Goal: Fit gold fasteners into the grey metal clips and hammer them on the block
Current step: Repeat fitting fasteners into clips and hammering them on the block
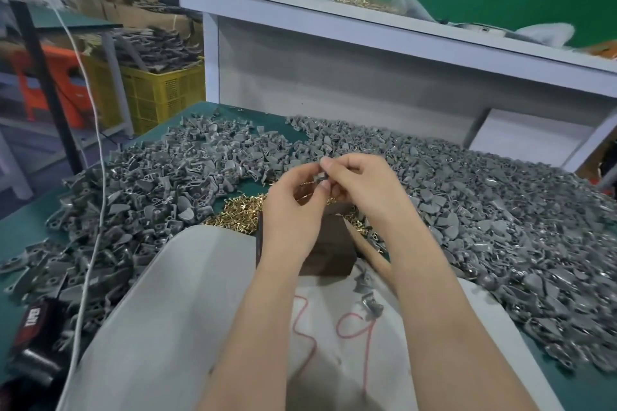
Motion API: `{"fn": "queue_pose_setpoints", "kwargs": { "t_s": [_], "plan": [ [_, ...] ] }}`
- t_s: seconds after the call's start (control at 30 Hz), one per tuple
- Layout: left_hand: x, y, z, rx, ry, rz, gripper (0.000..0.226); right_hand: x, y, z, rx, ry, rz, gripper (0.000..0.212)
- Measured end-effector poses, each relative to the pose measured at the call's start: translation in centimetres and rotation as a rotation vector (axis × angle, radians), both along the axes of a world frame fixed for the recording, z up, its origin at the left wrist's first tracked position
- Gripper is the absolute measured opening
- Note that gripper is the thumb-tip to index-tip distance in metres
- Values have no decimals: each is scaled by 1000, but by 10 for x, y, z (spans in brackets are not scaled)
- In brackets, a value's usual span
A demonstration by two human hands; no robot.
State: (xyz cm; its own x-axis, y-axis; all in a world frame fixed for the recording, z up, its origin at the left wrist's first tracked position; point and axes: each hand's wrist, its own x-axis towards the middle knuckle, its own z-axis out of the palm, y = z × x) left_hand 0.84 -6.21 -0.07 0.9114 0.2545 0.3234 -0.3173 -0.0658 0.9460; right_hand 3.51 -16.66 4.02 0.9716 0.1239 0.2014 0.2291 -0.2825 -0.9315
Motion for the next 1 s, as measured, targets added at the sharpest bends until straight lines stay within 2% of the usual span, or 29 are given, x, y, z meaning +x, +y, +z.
{"fn": "queue_pose_setpoints", "kwargs": {
  "t_s": [0.1, 0.17, 0.2, 0.27, 0.37, 0.5, 0.63, 0.77, 1.0],
  "plan": [
    [-2, 1, 0, -26, 38, 34, 16, -3, -9, 0, 124, 61, 53, 20],
    [-1, 3, -1, -67, 64, 98, 12, 0, -10, -1, 185, 68, 13, 17],
    [0, 6, -1, -107, 81, 144, 11, 4, -7, -4, 107, 43, -48, 15],
    [1, 11, 0, -321, 95, 230, 12, 16, 2, -14, -249, -28, -147, 8],
    [1, 20, 3, -729, 68, 273, 12, 40, 30, -29, -771, 59, -117, 21],
    [0, 23, 3, -844, 30, 320, 10, 65, 63, -44, -1031, 229, -155, 36],
    [2, 22, 4, -889, 18, 343, 8, 73, 80, -47, -1112, 349, -99, 45],
    [1, 19, 2, -871, 13, 351, 9, 75, 83, -45, -1161, 382, -56, 38],
    [1, 18, 3, -840, 8, 324, 11, 71, 79, -48, -1095, 284, -104, 40]
  ]
}}
